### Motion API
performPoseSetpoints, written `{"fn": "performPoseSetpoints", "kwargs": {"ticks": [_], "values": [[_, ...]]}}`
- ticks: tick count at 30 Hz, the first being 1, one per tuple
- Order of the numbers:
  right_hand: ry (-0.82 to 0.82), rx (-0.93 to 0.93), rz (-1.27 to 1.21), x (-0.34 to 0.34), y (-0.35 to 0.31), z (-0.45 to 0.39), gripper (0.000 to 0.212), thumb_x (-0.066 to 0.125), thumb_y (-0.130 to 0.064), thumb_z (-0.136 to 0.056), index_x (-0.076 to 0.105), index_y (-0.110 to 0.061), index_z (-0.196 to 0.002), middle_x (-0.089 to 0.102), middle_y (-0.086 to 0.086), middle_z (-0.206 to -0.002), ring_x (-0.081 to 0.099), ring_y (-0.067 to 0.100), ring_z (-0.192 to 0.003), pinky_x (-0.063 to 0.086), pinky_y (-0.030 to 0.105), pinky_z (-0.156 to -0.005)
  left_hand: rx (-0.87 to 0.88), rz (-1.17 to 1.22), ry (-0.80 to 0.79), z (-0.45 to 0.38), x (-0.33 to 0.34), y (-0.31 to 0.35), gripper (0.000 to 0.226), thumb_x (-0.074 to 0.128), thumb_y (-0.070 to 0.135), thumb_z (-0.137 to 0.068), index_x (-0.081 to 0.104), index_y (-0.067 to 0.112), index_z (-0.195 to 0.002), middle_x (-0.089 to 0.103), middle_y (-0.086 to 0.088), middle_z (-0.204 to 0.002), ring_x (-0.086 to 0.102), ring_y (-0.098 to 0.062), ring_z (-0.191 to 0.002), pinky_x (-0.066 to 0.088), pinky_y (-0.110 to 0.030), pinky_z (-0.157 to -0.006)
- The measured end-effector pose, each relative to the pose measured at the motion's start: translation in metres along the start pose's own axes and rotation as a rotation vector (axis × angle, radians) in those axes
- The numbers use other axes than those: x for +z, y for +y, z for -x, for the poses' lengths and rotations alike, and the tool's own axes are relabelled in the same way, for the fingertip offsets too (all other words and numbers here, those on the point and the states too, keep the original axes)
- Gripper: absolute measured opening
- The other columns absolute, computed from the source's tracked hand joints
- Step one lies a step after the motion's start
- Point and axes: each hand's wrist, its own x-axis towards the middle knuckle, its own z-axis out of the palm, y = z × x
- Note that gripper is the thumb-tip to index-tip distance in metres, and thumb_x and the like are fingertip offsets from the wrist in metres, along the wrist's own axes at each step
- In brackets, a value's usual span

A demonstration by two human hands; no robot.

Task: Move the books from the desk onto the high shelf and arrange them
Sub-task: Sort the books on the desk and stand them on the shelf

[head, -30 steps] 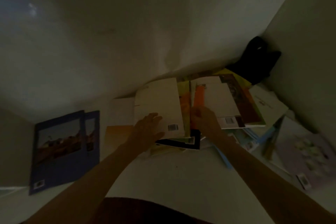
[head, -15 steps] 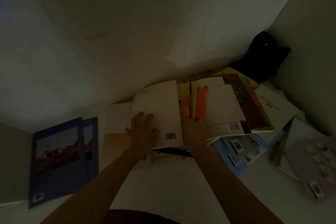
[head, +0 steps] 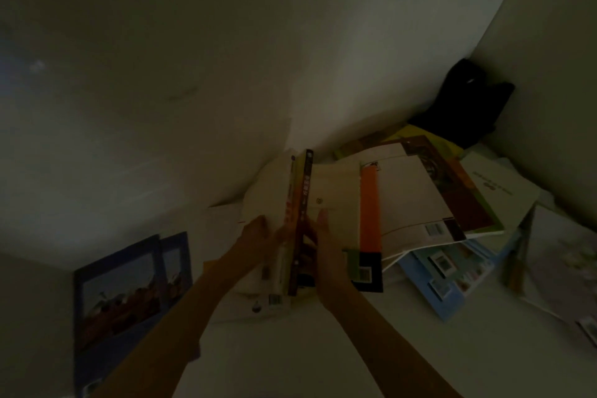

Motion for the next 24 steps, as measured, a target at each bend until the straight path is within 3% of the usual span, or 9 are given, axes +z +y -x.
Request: {"fn": "performPoseSetpoints", "kwargs": {"ticks": [1, 3, 5, 8, 9, 11, 14, 18, 24], "values": [[-0.034, -0.008, 0.022, 0.008, -0.002, 0.002, 0.049, 0.026, -0.056, -0.094, 0.061, -0.025, -0.112, 0.065, -0.004, -0.098, 0.064, 0.018, -0.089, 0.056, 0.034, -0.074, 0.038, 0.063, -0.037, -0.001, -0.004, 0.0, 0.102, 0.063, 0.072, -0.066, 0.041, 0.0, -0.135, 0.048, -0.018, -0.137, 0.053, -0.023, -0.119, 0.045, -0.031, -0.093], [-0.082, 0.019, 0.043, 0.028, -0.006, 0.004, 0.048, 0.03, -0.047, -0.097, 0.058, -0.018, -0.123, 0.064, 0.002, -0.111, 0.063, 0.021, -0.099, 0.053, 0.037, -0.082, 0.085, 0.16, -0.005, 0.003, -0.017, -0.003, 0.059, 0.067, 0.045, -0.08, 0.056, 0.001, -0.118, 0.069, -0.008, -0.107, 0.067, -0.008, -0.092, 0.05, -0.019, -0.073], [-0.174, 0.093, 0.096, 0.047, -0.007, 0.008, 0.046, 0.033, -0.042, -0.098, 0.052, -0.017, -0.131, 0.059, 0.002, -0.123, 0.059, 0.021, -0.11, 0.047, 0.036, -0.09, 0.054, 0.245, 0.109, 0.01, -0.037, -0.011, 0.026, 0.056, 0.018, -0.091, 0.056, 0.007, -0.115, 0.066, 0.003, -0.094, 0.064, -0.018, -0.097, 0.047, -0.025, -0.074], [-0.235, 0.072, 0.258, 0.057, 0.001, 0.005, 0.042, 0.037, -0.042, -0.097, 0.054, -0.017, -0.126, 0.06, -0.001, -0.118, 0.058, 0.016, -0.109, 0.043, 0.03, -0.093, 0.066, 0.203, 0.213, 0.014, -0.071, -0.02, 0.042, 0.072, 0.031, -0.079, 0.056, 0.016, -0.115, 0.06, -0.005, -0.107, 0.058, -0.027, -0.102, 0.047, -0.041, -0.088], [-0.146, -0.017, 0.361, 0.053, 0.003, 0.001, 0.036, 0.042, -0.036, -0.098, 0.056, -0.015, -0.123, 0.06, 0.002, -0.118, 0.057, 0.018, -0.11, 0.044, 0.027, -0.09, 0.091, 0.121, 0.178, 0.015, -0.077, -0.022, 0.054, 0.074, 0.037, -0.068, 0.055, 0.019, -0.115, 0.06, -0.005, -0.107, 0.059, -0.027, -0.102, 0.048, -0.044, -0.09], [0.238, -0.195, 0.728, 0.03, 0.006, -0.013, 0.036, 0.045, -0.026, -0.098, 0.05, -0.007, -0.129, 0.052, 0.011, -0.13, 0.047, 0.025, -0.122, 0.037, 0.03, -0.099, 0.097, 0.054, 0.121, 0.016, -0.081, -0.023, 0.052, 0.066, 0.043, -0.059, 0.055, 0.028, -0.107, 0.06, -0.001, -0.102, 0.059, -0.027, -0.102, 0.048, -0.044, -0.091], [0.748, -0.176, 0.966, -0.012, 0.007, -0.022, 0.05, 0.047, -0.029, -0.096, 0.036, -0.001, -0.136, 0.037, 0.021, -0.14, 0.034, 0.035, -0.128, 0.029, 0.043, -0.107, 0.14, 0.121, 0.114, 0.015, -0.076, -0.019, 0.057, 0.068, 0.055, -0.052, 0.054, 0.034, -0.103, 0.061, 0.001, -0.103, 0.06, -0.023, -0.1, 0.049, -0.041, -0.09], [0.837, -0.022, 1.057, -0.027, 0.011, -0.024, 0.072, 0.05, -0.04, -0.093, 0.02, 0.003, -0.142, 0.025, 0.025, -0.146, 0.022, 0.041, -0.135, 0.018, 0.048, -0.112, 0.162, 0.134, 0.142, 0.015, -0.073, -0.025, 0.068, 0.064, 0.063, -0.053, 0.052, 0.031, -0.112, 0.061, 0.0, -0.107, 0.059, -0.022, -0.101, 0.049, -0.041, -0.09], [0.864, 0.066, 1.059, -0.04, -0.007, -0.026, 0.082, 0.058, -0.046, -0.088, 0.02, 0.006, -0.14, 0.027, 0.03, -0.143, 0.026, 0.043, -0.133, 0.026, 0.047, -0.108, 0.157, 0.16, 0.165, 0.011, -0.073, -0.029, 0.047, 0.072, 0.028, -0.081, 0.053, 0.018, -0.123, 0.058, -0.006, -0.107, 0.058, -0.029, -0.103, 0.048, -0.041, -0.089]]}}
